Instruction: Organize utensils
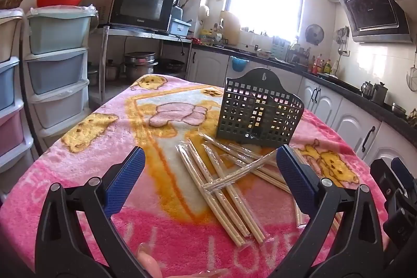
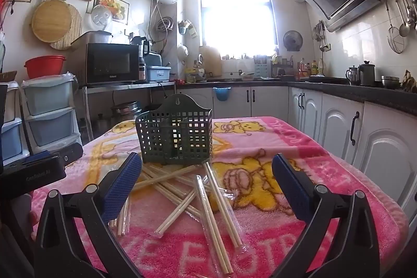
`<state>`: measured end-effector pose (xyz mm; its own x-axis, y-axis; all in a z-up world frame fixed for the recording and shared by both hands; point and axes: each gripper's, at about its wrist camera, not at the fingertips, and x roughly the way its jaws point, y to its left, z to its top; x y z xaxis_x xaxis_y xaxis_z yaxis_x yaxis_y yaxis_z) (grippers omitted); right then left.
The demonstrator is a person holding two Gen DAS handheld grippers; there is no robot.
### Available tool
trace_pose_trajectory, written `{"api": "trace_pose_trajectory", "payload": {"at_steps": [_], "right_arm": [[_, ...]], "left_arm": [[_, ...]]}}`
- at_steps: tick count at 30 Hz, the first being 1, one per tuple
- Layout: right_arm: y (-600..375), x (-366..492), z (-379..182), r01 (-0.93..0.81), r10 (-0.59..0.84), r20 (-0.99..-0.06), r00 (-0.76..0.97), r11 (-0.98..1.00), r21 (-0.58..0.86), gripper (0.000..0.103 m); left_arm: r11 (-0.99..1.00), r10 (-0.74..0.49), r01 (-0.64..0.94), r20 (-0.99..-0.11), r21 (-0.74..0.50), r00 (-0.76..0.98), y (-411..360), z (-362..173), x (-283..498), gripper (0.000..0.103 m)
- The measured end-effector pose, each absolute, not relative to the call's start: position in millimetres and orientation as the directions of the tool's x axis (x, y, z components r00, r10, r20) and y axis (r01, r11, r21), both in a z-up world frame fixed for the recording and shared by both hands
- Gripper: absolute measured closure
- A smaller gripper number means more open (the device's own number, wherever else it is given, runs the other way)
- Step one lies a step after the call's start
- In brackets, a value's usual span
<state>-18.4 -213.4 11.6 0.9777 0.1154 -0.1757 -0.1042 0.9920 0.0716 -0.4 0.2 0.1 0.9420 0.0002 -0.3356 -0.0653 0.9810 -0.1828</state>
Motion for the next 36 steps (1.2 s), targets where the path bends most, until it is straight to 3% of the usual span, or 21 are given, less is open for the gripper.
{"api": "trace_pose_trajectory", "payload": {"at_steps": [36], "right_arm": [[-210.2,-20.5,13.5,-0.109,0.118,-0.175,0.977,0.992,0.064,0.006]], "left_arm": [[0.983,0.004,-0.065,-0.335,-0.172,0.942,0.5,-0.1,-2.9,0.01]]}}
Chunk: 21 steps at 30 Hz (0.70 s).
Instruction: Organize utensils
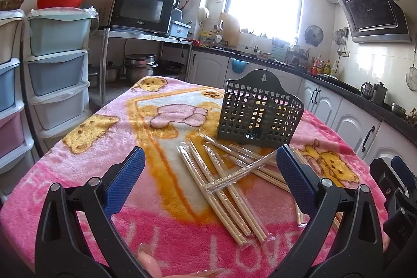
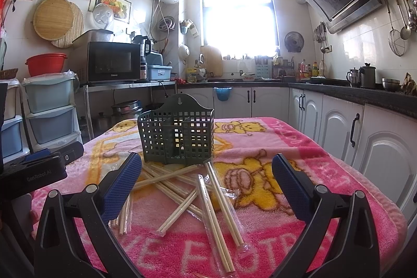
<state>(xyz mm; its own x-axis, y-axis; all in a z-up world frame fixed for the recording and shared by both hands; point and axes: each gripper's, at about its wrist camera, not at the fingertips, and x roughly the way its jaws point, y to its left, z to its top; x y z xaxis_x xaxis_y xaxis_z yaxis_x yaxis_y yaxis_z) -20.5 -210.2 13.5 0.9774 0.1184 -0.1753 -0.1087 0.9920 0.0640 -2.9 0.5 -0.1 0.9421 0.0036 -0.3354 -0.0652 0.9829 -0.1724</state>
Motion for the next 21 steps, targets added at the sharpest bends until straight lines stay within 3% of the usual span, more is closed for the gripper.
{"api": "trace_pose_trajectory", "payload": {"at_steps": [21], "right_arm": [[-207.1,-22.9,13.2,-0.118,0.127,-0.173,0.977,0.991,0.062,0.006]], "left_arm": [[0.983,0.005,-0.067,-0.339,-0.173,0.941,0.2,1.8,-4.0,0.01]]}}
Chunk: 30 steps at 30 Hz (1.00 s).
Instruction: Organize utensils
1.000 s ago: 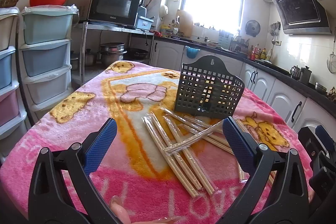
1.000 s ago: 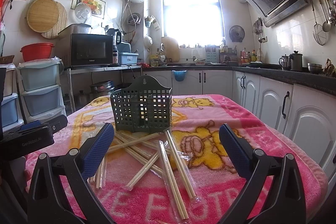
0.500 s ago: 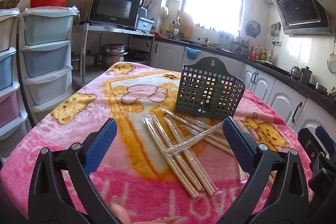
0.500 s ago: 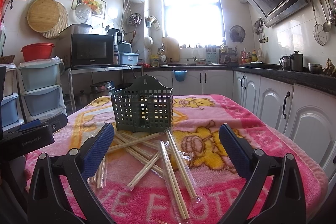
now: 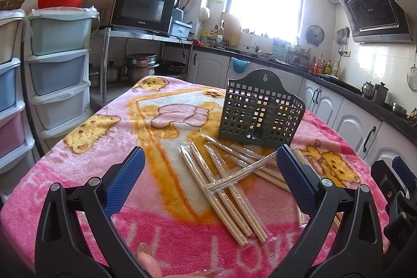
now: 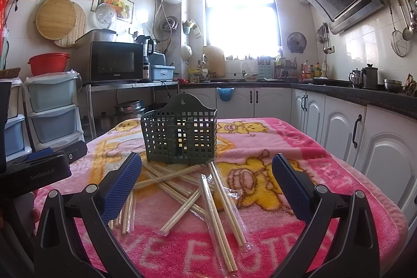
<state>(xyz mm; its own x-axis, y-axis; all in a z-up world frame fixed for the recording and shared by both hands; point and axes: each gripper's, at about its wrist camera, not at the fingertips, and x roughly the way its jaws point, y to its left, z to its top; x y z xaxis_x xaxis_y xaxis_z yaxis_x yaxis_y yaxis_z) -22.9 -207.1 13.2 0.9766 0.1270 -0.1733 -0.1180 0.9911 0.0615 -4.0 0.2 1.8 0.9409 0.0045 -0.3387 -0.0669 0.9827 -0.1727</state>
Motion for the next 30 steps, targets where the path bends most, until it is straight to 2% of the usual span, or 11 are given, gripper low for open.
{"api": "trace_pose_trajectory", "payload": {"at_steps": [9,23,30], "right_arm": [[-205,-17,14,-0.153,0.16,-0.186,0.969,0.987,0.05,0.006],[-196,35,32,-0.256,0.252,-0.305,0.918,0.966,0.027,0.006],[-186,53,39,-0.296,0.281,-0.33,0.901,0.955,0.005,0.006]], "left_arm": [[0.975,0.007,-0.086,-0.36,-0.204,0.933,10,-4,2,0.01],[0.964,0.074,-0.174,-0.425,-0.202,0.902,47,2,30,0.01],[0.966,0.045,-0.154,-0.456,-0.206,0.889,52,9,50,0.01]]}}
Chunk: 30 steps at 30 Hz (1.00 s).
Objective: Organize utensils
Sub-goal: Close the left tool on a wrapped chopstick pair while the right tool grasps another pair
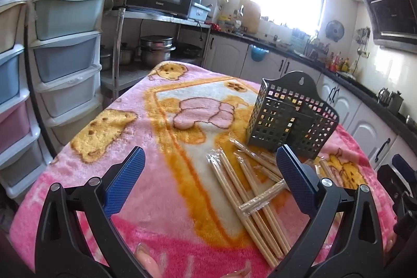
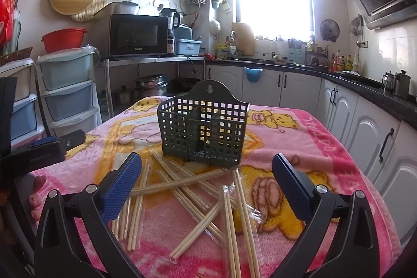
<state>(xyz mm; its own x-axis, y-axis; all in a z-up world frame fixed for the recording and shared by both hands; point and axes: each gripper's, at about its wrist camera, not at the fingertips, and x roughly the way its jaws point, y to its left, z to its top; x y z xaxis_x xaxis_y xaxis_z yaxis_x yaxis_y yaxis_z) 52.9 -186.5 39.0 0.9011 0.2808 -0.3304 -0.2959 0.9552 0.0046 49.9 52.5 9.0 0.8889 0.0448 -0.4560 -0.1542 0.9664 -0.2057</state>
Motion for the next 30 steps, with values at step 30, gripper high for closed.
{"api": "trace_pose_trajectory", "payload": {"at_steps": [30], "right_arm": [[-207,191,-6,-0.308,0.245,-0.697,0.674,0.951,0.037,0.031]], "left_arm": [[0.947,-0.136,-0.152,-0.784,-0.282,0.606,87,-57,171,0.039]]}}
